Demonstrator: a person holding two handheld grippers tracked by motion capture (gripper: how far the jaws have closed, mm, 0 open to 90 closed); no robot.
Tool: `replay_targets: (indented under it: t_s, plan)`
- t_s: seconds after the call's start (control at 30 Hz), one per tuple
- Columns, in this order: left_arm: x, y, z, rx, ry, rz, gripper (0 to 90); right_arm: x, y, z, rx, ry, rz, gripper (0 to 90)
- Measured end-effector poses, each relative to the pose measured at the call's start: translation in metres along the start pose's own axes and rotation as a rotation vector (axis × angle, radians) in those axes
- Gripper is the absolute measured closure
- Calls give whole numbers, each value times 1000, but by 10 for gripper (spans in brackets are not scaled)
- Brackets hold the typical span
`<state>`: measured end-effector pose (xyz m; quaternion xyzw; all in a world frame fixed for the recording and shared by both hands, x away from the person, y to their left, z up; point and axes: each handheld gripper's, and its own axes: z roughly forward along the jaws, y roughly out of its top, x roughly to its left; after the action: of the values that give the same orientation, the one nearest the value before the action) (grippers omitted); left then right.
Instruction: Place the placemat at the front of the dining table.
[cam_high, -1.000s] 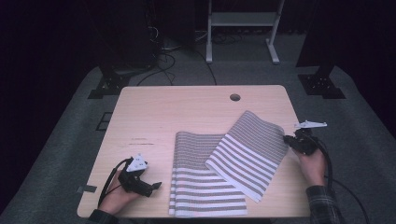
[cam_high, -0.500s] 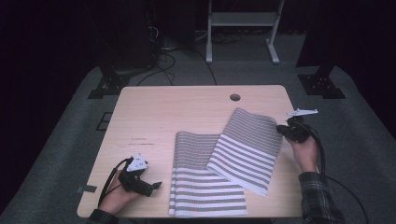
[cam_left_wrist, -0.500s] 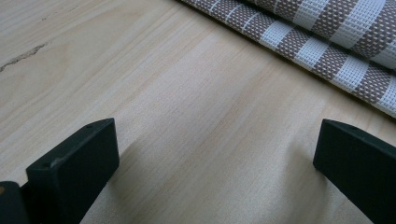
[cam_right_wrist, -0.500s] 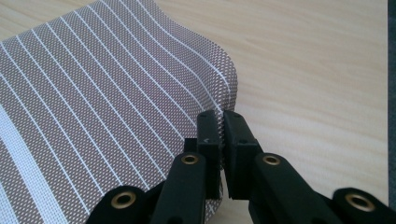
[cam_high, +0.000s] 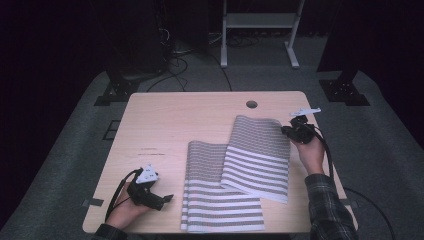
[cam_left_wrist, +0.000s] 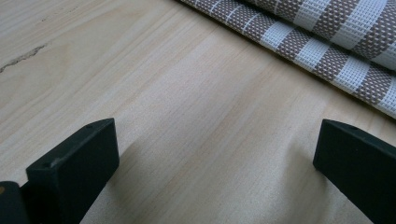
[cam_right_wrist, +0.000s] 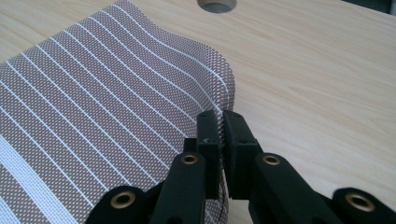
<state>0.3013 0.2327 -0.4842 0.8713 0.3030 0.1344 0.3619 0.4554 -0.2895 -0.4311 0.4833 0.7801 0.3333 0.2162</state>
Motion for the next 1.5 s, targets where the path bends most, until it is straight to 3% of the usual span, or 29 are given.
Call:
replay_targets:
  t_s: [0.17, 0.23, 0.37, 0.6, 0.9, 1.3, 1.5]
  plan:
    - [0, 0, 0, 0, 0, 0, 0, 7, 6, 5, -11, -1, -11, 839]
    - [0, 0, 0, 0, 0, 0, 0, 7, 6, 3, -28, -8, -10, 749]
    - [0, 0, 0, 0, 0, 0, 0, 5, 5, -5, -42, -15, 2, 686]
    - [0, 0, 0, 0, 1, 0, 0, 2, -4, -20, -53, 18, 41, 596]
    - [0, 0, 0, 2, 0, 0, 0, 11, -23, -41, -53, 54, 52, 547]
    - [0, -1, -1, 2, 6, -7, 0, 30, -45, -67, -66, 88, 37, 520]
    - [1, -1, -1, 2, 10, -12, 0, 41, -58, -75, -45, 94, 16, 509]
